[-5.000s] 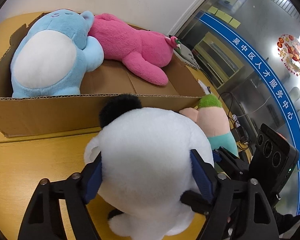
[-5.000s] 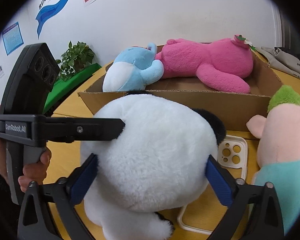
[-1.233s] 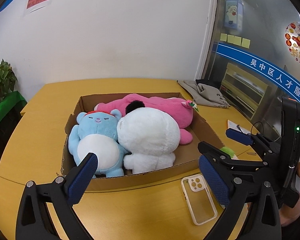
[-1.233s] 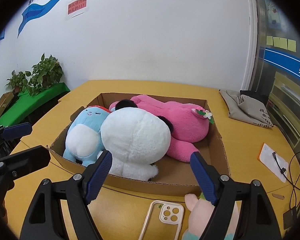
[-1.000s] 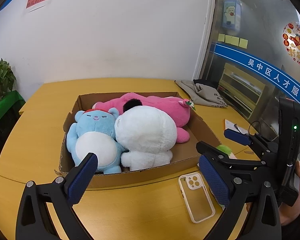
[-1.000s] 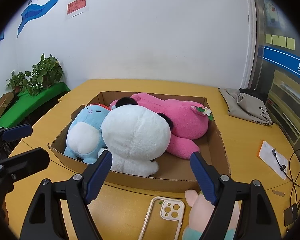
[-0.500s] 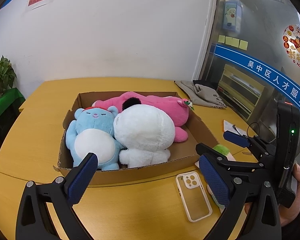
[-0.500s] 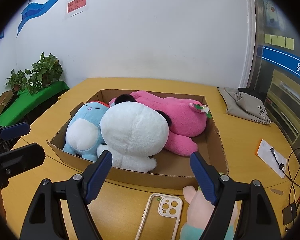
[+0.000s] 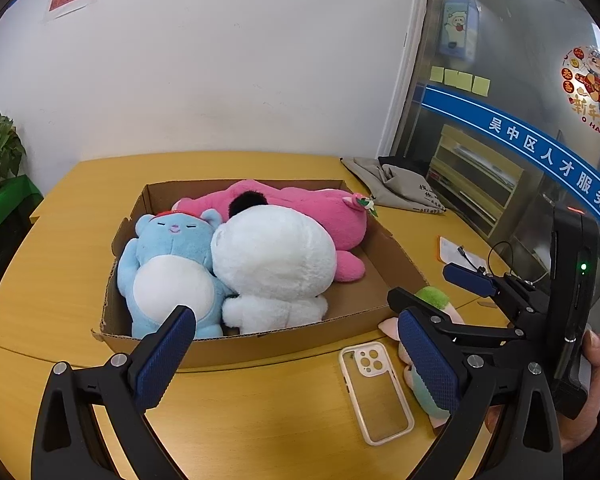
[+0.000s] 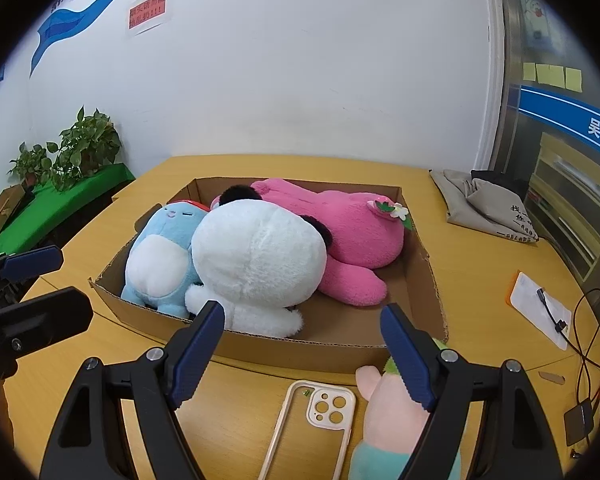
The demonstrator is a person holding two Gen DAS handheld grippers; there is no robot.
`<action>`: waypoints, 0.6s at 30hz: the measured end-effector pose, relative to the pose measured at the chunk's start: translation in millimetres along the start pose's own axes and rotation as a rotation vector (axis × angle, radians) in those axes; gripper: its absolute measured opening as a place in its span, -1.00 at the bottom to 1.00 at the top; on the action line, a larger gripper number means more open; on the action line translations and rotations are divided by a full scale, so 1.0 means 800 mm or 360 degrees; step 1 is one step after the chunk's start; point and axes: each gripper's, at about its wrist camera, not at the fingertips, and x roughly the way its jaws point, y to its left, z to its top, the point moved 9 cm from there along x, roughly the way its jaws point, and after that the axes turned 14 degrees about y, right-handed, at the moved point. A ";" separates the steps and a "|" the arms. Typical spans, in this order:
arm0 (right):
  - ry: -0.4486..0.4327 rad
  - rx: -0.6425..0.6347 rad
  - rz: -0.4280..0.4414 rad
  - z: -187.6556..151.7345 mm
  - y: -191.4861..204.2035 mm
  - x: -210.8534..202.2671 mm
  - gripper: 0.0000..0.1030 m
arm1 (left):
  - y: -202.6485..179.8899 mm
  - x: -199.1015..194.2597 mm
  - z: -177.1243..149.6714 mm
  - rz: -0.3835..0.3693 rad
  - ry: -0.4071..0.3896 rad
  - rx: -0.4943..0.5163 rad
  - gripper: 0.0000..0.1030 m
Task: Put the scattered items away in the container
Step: 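Withdraw both grippers and move them over the pink-and-teal pig plush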
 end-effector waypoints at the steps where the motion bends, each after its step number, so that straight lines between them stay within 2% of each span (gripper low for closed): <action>1: 0.0003 0.0000 -0.0002 -0.001 -0.001 0.000 0.56 | -0.002 0.001 0.000 -0.0003 0.0006 0.0003 0.99; 11: -0.0029 0.0021 0.0022 -0.007 -0.014 -0.011 0.56 | -0.016 0.010 -0.001 -0.0049 0.0021 0.0013 1.00; 15: -0.0062 0.0051 -0.0015 -0.024 -0.046 -0.024 0.56 | -0.029 0.023 -0.001 -0.0088 0.0061 0.0032 1.00; 18: -0.0037 0.0093 -0.0088 -0.050 -0.082 -0.024 0.56 | -0.044 0.039 0.002 -0.0154 0.0102 0.0025 1.00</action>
